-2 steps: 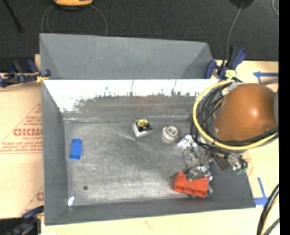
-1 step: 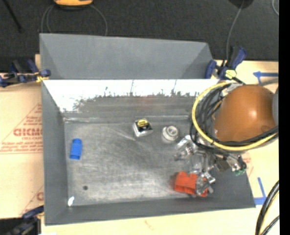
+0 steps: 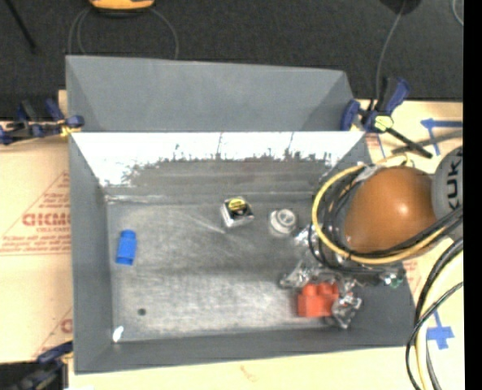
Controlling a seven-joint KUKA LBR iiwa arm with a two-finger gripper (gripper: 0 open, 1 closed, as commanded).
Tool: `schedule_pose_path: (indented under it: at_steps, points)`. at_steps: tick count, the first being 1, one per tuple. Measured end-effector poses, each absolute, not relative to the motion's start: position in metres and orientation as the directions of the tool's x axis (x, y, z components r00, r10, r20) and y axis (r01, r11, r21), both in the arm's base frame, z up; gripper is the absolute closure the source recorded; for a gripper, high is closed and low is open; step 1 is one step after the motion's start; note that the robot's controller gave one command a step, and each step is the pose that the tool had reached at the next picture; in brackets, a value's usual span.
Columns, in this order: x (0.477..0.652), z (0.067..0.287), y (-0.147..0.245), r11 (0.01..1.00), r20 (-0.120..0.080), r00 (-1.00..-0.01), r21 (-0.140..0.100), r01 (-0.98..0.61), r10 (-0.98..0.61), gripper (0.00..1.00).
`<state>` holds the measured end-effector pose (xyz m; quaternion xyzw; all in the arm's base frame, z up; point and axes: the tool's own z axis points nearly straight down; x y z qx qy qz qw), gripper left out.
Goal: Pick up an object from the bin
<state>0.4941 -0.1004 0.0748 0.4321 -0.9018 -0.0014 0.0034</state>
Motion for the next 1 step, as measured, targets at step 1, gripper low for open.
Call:
schedule_pose_path:
  at_steps: [1]
  points:
    - [0.4945,0.0755,-0.1004,0.629,0.003,-0.629,0.005,-0.777,-0.777,1.0]
